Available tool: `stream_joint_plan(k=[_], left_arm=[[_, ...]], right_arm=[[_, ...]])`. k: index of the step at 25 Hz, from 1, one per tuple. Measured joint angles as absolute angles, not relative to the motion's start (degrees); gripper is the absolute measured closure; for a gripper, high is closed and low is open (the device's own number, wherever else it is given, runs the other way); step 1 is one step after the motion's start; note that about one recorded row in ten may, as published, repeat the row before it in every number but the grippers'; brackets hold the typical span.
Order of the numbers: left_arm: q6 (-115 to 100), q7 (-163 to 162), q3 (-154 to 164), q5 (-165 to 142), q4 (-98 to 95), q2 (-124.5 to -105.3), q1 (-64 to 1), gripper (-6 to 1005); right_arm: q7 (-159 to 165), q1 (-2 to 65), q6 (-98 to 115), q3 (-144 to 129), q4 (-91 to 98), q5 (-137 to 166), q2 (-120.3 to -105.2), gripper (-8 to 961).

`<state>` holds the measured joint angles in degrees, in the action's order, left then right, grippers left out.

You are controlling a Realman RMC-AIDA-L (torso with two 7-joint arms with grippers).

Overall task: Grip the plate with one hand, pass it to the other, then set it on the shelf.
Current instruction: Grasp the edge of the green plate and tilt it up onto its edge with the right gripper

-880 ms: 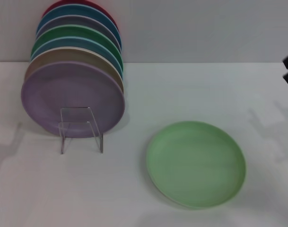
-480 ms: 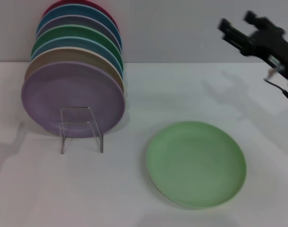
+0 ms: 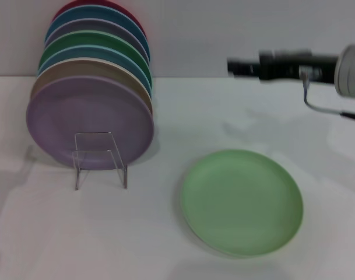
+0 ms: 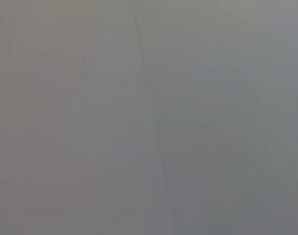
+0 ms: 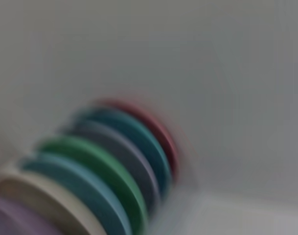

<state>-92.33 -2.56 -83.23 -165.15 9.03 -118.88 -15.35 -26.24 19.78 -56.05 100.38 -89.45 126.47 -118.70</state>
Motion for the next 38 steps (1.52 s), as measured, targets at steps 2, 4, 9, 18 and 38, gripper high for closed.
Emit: stream_joint_plan(k=[2, 4, 9, 18, 38], left_arm=[[-92.3, -2.6, -83.2, -165.2, 9.0, -118.86, -15.4, 207], [-92.0, -2.7, -83.4, -165.1, 9.0, -118.83, -15.6, 207], [-91.6, -2.7, -83.5, -165.2, 9.1, -118.82, -15.8, 209], [-89.9, -2.7, -83.5, -165.1, 9.0, -118.82, -15.7, 212], [-90.1, -2.7, -83.1, -165.2, 9.0, -118.82, -15.3, 218]], right_arm=[[-17.2, 20.8, -63.0, 100.7, -90.9, 134.0, -118.54, 140], [-12.1, 22.1, -69.7, 101.7, -90.9, 139.1, -118.39, 140], [-7.3, 24.2, -80.3, 104.2, -89.8, 145.2, -118.41, 141], [-6.6, 27.9, -85.2, 106.2, -81.5, 148.8, -118.48, 171], [-8.4, 33.1, -81.0, 104.3, -68.0, 151.6, -118.74, 255]])
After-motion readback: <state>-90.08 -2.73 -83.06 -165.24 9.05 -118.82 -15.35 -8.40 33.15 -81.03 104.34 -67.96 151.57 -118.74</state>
